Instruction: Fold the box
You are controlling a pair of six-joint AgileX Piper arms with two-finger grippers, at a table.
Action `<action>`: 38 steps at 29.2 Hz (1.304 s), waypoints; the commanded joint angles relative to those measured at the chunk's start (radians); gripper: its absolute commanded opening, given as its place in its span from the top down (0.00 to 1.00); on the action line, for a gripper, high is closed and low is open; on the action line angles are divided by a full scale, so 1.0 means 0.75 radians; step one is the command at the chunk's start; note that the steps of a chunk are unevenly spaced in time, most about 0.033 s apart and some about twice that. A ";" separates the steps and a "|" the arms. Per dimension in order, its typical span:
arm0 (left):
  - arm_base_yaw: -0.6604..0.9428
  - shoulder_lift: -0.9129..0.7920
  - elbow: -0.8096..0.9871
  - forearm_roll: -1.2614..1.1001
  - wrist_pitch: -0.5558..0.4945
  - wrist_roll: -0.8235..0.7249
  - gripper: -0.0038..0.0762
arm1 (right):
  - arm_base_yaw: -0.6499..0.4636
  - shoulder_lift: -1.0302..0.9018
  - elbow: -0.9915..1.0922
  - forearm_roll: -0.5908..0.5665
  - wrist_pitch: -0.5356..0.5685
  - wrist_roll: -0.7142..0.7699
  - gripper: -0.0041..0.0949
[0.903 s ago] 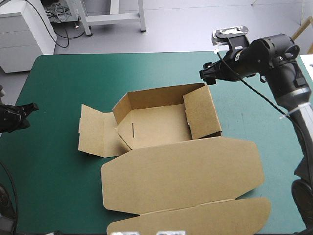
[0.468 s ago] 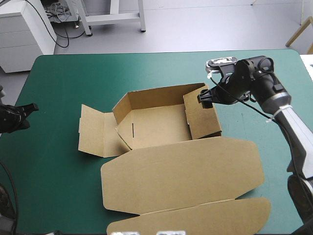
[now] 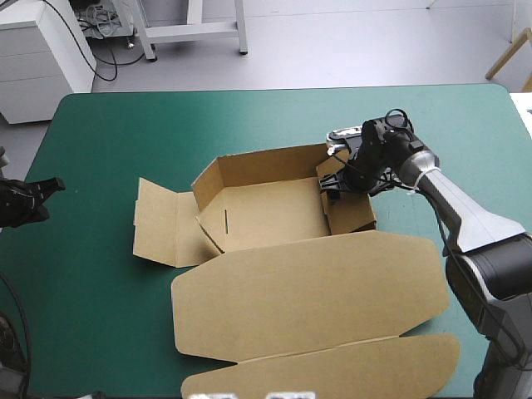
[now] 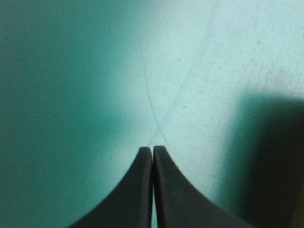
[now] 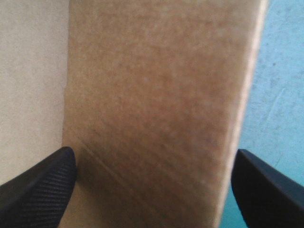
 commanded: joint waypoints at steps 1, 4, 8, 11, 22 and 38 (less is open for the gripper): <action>0.003 -0.054 -0.030 -0.026 -0.025 -0.015 0.96 | 0.001 -0.058 -0.035 0.000 -0.025 -0.017 0.13; 0.003 -0.054 -0.030 -0.023 -0.030 -0.015 0.96 | 0.001 -0.058 -0.037 0.000 -0.006 -0.027 0.13; 0.003 -0.054 -0.030 -0.017 -0.036 -0.015 0.96 | 0.001 -0.060 -0.039 0.000 0.008 -0.027 0.20; 0.003 -0.054 -0.030 -0.012 -0.036 -0.015 0.96 | 0.001 -0.063 -0.039 0.000 0.014 -0.027 0.34; 0.003 -0.054 -0.030 0.038 -0.008 0.010 0.96 | 0.001 -0.140 -0.046 -0.080 -0.012 -0.027 0.97; 0.003 -0.054 -0.030 0.032 -0.019 0.208 0.96 | -0.004 -0.603 -0.101 -0.033 0.050 -0.062 0.97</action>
